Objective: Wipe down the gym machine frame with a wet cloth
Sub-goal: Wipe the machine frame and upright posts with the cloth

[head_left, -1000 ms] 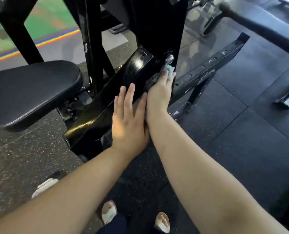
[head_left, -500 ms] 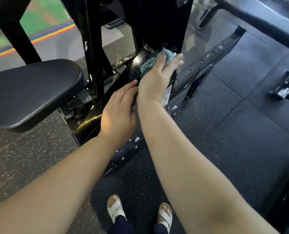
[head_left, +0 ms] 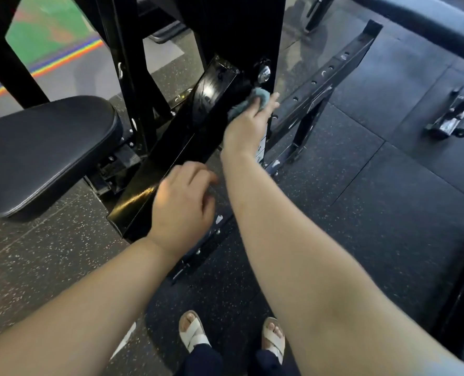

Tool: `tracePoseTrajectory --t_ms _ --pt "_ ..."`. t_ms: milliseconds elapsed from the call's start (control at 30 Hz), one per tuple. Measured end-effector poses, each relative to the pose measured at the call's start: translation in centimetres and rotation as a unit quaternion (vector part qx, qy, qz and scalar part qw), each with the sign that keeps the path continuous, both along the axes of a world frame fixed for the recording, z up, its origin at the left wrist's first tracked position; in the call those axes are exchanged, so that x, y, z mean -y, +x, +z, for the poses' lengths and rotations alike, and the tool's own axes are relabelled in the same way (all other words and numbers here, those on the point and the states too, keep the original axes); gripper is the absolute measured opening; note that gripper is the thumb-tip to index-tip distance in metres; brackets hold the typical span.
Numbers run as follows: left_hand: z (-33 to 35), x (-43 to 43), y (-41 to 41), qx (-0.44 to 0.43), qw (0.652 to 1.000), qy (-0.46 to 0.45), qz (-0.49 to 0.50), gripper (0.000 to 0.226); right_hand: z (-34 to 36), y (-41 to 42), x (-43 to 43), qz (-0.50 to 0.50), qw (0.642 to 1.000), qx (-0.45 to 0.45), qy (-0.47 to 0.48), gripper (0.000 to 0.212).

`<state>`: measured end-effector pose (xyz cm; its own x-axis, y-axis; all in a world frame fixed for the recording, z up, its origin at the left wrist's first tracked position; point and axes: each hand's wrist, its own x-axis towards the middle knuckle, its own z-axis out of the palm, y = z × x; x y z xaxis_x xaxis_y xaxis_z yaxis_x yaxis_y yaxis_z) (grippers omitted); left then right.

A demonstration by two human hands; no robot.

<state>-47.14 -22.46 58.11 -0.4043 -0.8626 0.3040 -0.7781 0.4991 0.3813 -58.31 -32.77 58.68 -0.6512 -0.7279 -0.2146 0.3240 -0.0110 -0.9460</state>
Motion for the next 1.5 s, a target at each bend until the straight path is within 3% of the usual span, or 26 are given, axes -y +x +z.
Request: tracePoseTrajectory --t_ms 100,200,333,433,533,633,700,800,900,967,1033,1067,1133,1200,1233,1300,1367,1400,1500 --pt "-1.1 0.2 -2.1 -0.079 0.987 0.134 0.05 0.04 0.2 -1.4 0.4 0.023 0.999 -0.03 0.005 0.051" --pt "-1.5 2.1 -4.5 -0.263 0.904 0.298 0.158 0.042 -1.4 -0.3 -3.7 0.103 0.992 -0.061 -0.027 0.05" --pt "-2.6 4.3 -7.1 -0.344 0.864 0.347 0.119 0.054 -5.8 -4.0 -5.4 -0.037 0.999 0.031 0.011 0.031" --pt "-3.6 5.7 -8.4 -0.362 0.861 0.34 0.108 0.057 -5.8 -5.9 -2.1 -0.051 0.998 -0.021 -0.031 0.024" --pt "-4.9 6.7 -8.9 -0.389 0.87 0.283 0.114 0.051 -5.9 -4.5 0.7 0.024 0.983 -0.15 -0.102 0.043" --pt "-6.3 6.6 -8.7 -0.476 0.832 0.278 0.066 0.055 -7.6 -4.9 1.8 0.071 0.957 -0.243 -0.14 0.047" --pt "-6.5 6.2 -9.0 -0.478 0.834 0.275 0.022 0.056 -8.8 -6.7 3.1 0.073 0.953 -0.253 -0.149 0.051" --pt "-7.6 6.3 -9.9 -0.533 0.81 0.238 0.06 0.051 -10.5 -5.5 2.0 0.104 0.916 -0.352 -0.159 0.062" --pt "-8.5 7.0 -10.4 -0.573 0.783 0.232 0.067 0.047 -11.3 -4.9 1.0 0.155 0.886 -0.373 -0.229 0.058" --pt "-9.0 8.0 -10.5 -0.594 0.764 0.244 0.054 0.048 -10.0 -6.8 3.3 0.103 0.895 -0.351 -0.255 0.052" --pt "-9.0 8.6 -10.9 -0.579 0.778 0.239 0.049 0.049 -7.7 -8.0 4.9 0.068 0.919 -0.302 -0.246 0.051" --pt "-9.0 8.7 -11.0 -0.565 0.793 0.226 0.046 0.048 -7.9 -7.9 5.0 0.053 0.913 -0.318 -0.25 0.051" --pt "-9.3 8.8 -11.2 -0.558 0.804 0.199 0.053 0.047 -10.7 -7.1 3.6 0.06 0.867 -0.421 -0.26 0.052" --pt "-9.8 8.6 -11.2 -0.576 0.792 0.195 0.055 0.044 -14.1 -7.8 2.6 0.096 0.81 -0.508 -0.278 0.053" --pt "-9.9 8.6 -11.3 -0.586 0.785 0.196 0.051 0.043 -13.9 -8.6 3.2 0.102 0.809 -0.51 -0.276 0.052" --pt "-9.9 8.6 -11.4 -0.588 0.782 0.203 0.045 0.044 -10.5 -9.2 4.9 0.064 0.864 -0.438 -0.238 0.05" --pt "-9.9 8.8 -11.5 -0.597 0.77 0.218 0.052 0.042 -7.1 -8.3 5.3 0.035 0.885 -0.401 -0.234 0.05" --pt "-9.8 8.9 -11.6 -0.607 0.759 0.231 0.054 0.039 -6.8 -7.5 4.9 0.032 0.871 -0.417 -0.257 0.051" --pt "-9.0 8.2 -11.8 -0.635 0.723 0.262 0.069 0.029 -10.3 -7.4 3.4 0.078 0.772 -0.542 -0.322 0.053"
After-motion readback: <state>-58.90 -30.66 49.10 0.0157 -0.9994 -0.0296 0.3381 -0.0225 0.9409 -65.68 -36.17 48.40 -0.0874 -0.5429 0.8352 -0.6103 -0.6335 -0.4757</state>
